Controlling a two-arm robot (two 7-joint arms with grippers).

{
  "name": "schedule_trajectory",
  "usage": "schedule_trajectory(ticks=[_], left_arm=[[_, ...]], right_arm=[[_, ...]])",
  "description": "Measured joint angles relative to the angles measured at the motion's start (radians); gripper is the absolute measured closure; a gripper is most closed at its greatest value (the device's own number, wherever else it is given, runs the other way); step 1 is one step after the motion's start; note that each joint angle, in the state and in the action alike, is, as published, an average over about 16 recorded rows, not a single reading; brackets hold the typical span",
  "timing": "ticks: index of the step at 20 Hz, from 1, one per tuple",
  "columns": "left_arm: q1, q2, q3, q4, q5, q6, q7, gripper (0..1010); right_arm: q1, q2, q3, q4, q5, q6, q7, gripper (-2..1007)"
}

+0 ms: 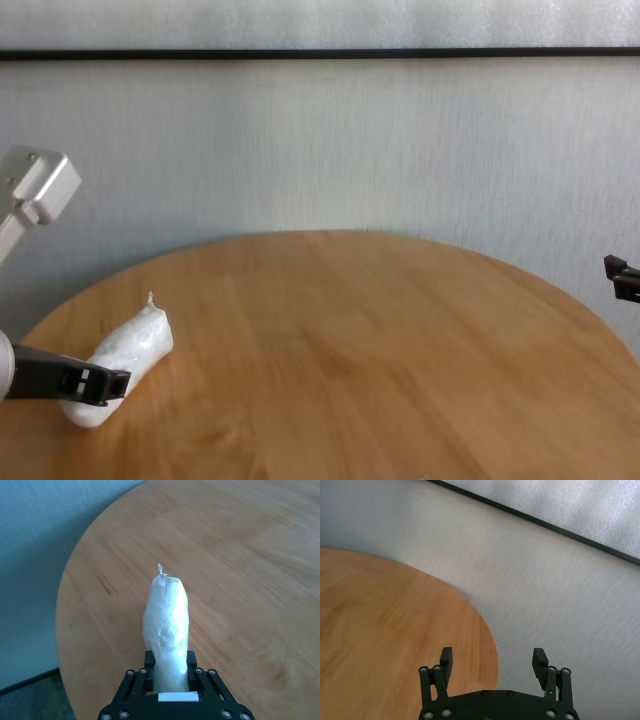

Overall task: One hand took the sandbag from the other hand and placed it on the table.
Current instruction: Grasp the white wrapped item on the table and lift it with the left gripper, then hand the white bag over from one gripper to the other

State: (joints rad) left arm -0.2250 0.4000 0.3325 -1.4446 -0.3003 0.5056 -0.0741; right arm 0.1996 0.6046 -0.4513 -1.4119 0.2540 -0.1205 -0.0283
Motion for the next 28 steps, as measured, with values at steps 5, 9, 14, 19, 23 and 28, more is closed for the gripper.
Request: schedule_trajectory(ticks=[5,9,14,19,23,28], left_arm=[[0.000,0.000,0.000,0.000,0.000,0.000,0.000,629],[0.000,0.000,0.000,0.000,0.000,0.000,0.000,629],[0.000,0.000,0.000,0.000,0.000,0.000,0.000,629],[0.000,0.000,0.000,0.000,0.000,0.000,0.000,629],[0.000,0.000,0.000,0.000,0.000,0.000,0.000,629],[0.001,0.000,0.000,-0.001,0.002,-0.003,-0.003,629]], right_arm=[[0.000,0.000,0.000,0.000,0.000,0.000,0.000,2],[0.000,0.000,0.000,0.000,0.000,0.000,0.000,2],[0.000,0.000,0.000,0.000,0.000,0.000,0.000,2],[0.000,0.000,0.000,0.000,0.000,0.000,0.000,2],[0.000,0.000,0.000,0.000,0.000,0.000,0.000,2],[0.000,0.000,0.000,0.000,0.000,0.000,0.000,2]])
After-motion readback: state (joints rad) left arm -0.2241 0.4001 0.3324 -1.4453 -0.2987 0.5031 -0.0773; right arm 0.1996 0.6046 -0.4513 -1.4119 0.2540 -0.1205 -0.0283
